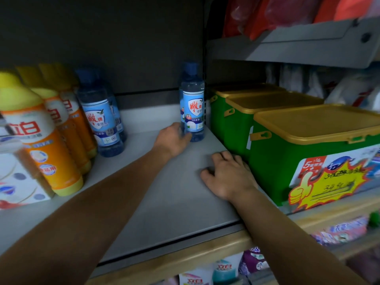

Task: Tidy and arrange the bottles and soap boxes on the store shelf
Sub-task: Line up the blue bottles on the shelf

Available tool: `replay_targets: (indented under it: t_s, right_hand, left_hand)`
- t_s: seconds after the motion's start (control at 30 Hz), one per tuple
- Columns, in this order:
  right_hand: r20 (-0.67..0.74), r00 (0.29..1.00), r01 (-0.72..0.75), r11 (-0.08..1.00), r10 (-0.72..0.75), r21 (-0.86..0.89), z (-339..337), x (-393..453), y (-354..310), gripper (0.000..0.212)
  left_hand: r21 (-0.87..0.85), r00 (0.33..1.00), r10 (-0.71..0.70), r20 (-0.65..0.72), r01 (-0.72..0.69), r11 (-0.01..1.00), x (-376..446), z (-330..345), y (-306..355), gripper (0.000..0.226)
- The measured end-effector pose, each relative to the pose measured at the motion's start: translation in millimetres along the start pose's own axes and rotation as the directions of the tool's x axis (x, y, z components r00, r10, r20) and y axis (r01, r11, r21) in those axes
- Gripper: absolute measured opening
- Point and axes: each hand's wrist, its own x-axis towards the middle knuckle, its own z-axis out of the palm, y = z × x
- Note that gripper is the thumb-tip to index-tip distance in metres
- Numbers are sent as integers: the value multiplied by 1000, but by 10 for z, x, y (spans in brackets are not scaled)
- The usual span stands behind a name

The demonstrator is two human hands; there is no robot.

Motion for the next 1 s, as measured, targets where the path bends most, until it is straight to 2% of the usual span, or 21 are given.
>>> replay_targets:
  t_s: [0.13,0.23,0.4,0.43,0.5,0.57,0.7,0.8,0.9,1.0]
  right_hand:
    - [13,1000,-11,1000,11,-4,-20,-20,-11,52]
    - [27,999,-23,1000,23,-15,-43,-30,-35,52]
    - [21,998,-64,994,67,-88,-69,-21,-143,53]
    - [5,998,-57,996,57,-68,-73,-2,-196,51]
    - [-16,1000,-6,994,7,105,-87,61,-371,46]
    - [-40,997,73,953,-64,295,-110,179,-646,42]
    - [-144,969,245,842,-200,481,-231,559,-1374,42]
    - [-201,943,332,783,-265,526,-390,855,-1918,45]
    - [-250,926,376,758,-283,533,-493,1092,-2306,38]
    - [-216,920,392,788,-327,475,-479,1265,-2526,65]
  left_hand:
    - [155,984,129,126,-148,977,-567,-376,-285,43]
    - [204,969,160,189,-198,959,-1000,-686,-549,40]
    - [232,961,200,191,-242,942,-1395,-948,-833,45]
    - [223,962,203,184,-242,944,-1414,-952,-849,47]
    - [213,964,203,173,-237,948,-1413,-942,-867,50]
    - [215,965,207,160,-239,947,-1389,-928,-888,52]
    - [217,965,220,143,-247,944,-1363,-925,-934,52]
    - [193,959,227,172,-259,946,-1322,-934,-972,54]
    - [127,955,240,177,-264,956,-1283,-965,-1002,55]
    - [74,953,241,182,-258,963,-1264,-977,-1032,55]
